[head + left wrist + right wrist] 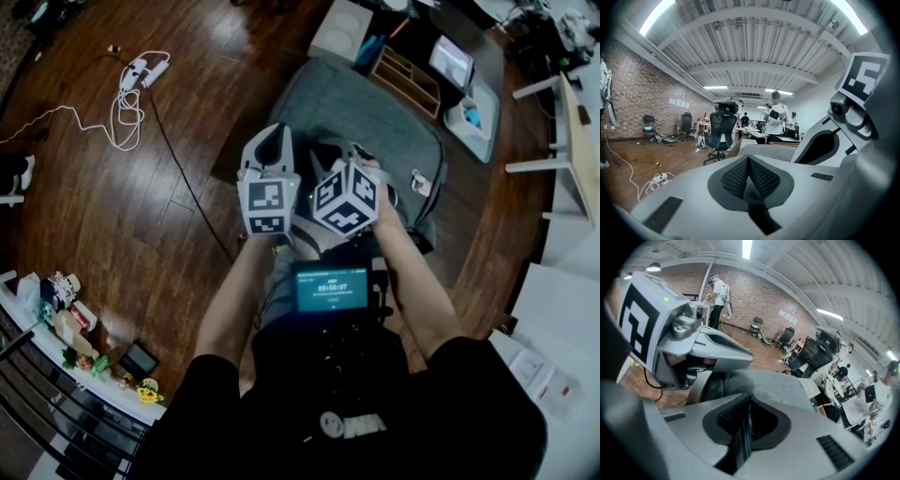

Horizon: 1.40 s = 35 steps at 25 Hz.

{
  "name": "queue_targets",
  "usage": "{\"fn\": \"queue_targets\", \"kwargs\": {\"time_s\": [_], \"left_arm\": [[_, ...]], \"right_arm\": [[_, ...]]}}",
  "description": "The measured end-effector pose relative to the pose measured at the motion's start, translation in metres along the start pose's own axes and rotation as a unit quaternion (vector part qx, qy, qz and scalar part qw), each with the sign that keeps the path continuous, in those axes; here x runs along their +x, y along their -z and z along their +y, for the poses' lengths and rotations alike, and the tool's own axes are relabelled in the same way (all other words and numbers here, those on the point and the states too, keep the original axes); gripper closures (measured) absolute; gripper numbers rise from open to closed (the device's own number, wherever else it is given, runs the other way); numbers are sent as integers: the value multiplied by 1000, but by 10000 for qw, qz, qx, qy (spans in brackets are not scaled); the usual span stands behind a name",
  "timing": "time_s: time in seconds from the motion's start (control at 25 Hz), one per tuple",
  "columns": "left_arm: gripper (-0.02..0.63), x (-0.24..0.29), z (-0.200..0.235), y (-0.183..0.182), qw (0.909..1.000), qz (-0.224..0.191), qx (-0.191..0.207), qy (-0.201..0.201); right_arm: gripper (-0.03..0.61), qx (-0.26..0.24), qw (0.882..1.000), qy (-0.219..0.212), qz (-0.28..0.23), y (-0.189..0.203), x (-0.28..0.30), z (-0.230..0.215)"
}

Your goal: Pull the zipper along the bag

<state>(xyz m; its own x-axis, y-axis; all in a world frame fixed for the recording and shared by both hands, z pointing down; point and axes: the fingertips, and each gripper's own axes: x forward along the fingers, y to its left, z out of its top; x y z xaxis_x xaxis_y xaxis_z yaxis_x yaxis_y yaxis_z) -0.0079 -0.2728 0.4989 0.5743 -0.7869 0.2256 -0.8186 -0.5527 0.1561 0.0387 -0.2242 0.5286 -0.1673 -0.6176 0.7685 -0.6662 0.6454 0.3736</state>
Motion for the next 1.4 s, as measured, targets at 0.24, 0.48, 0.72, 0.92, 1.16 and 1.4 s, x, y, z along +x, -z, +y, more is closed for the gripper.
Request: {"fn": "queue_targets", "kwargs": {"time_s": [0.24, 0.48, 0.72, 0.92, 1.16, 1.4], "left_arm": [[615, 3, 0, 2, 10000, 33, -2, 20], [615, 4, 2, 1, 10000, 14, -14, 19], [615, 3, 3, 3, 10000, 36, -58, -12], [615, 1, 2, 7, 9999, 94, -39, -25], [615, -2, 7, 10, 9998, 191, -11, -94], [615, -1, -4, 7, 9998, 158, -16, -87]], "right_arm": [[534, -467, 9979, 259, 378, 5, 14, 2], [491, -937, 9907, 898, 415, 4, 13, -5], [488, -225, 9950, 718, 662, 9, 11, -13], [486, 411, 9957, 646, 525, 10, 8, -17], [473, 847, 9942, 563, 351, 3, 6, -18], [454, 1218, 9905, 537, 355, 18, 5, -21]]}}
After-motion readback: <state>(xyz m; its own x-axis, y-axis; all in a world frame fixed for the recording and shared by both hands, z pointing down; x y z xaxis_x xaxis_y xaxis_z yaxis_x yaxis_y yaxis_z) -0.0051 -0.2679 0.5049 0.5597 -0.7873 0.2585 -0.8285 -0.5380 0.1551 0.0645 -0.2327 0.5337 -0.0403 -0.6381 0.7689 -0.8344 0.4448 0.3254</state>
